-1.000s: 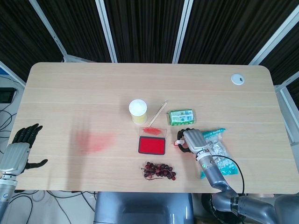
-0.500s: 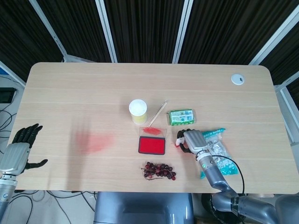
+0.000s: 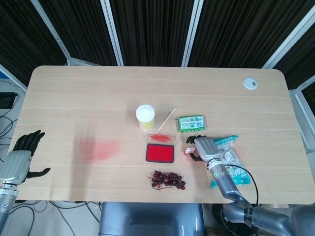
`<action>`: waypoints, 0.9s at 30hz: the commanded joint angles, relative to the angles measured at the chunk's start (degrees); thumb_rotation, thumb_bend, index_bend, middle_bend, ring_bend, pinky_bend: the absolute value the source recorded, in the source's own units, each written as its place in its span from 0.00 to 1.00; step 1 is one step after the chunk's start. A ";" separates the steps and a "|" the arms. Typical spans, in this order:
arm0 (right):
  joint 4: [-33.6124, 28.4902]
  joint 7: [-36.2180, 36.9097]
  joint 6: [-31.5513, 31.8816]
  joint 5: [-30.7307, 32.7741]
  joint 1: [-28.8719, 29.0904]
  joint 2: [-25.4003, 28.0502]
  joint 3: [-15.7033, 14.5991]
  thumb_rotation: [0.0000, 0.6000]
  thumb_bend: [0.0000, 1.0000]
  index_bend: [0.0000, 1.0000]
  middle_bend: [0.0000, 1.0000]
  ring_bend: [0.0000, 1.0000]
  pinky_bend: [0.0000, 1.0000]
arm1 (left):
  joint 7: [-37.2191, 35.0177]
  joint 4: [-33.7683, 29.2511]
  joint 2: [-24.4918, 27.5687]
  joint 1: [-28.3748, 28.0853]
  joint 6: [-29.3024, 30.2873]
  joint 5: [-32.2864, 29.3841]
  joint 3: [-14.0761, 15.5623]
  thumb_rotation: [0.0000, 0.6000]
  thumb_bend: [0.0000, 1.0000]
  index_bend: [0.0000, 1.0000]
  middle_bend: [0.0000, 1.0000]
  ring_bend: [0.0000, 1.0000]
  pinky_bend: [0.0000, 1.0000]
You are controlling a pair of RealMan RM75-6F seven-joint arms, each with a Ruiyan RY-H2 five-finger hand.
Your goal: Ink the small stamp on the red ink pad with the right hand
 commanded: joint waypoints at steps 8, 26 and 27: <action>-1.81 -1.58 0.57 0.11 -0.38 1.13 -0.53 1.00 0.13 0.13 0.09 0.11 0.26 | 0.03 0.02 -0.02 0.01 0.07 0.05 -0.01 1.00 0.05 0.00 0.00 0.00 0.00; -19.24 -7.03 15.06 -7.96 -7.09 17.58 -2.35 1.00 0.11 0.04 0.00 0.00 0.20 | 0.70 0.46 -0.32 0.27 1.02 0.74 0.05 1.00 0.05 0.00 0.00 0.00 0.00; -20.18 -7.11 16.64 -8.73 -8.12 18.98 -2.72 1.00 0.11 0.03 0.00 0.00 0.20 | 0.88 0.51 -0.38 0.33 1.18 0.83 0.07 1.00 0.05 0.00 0.00 0.00 0.00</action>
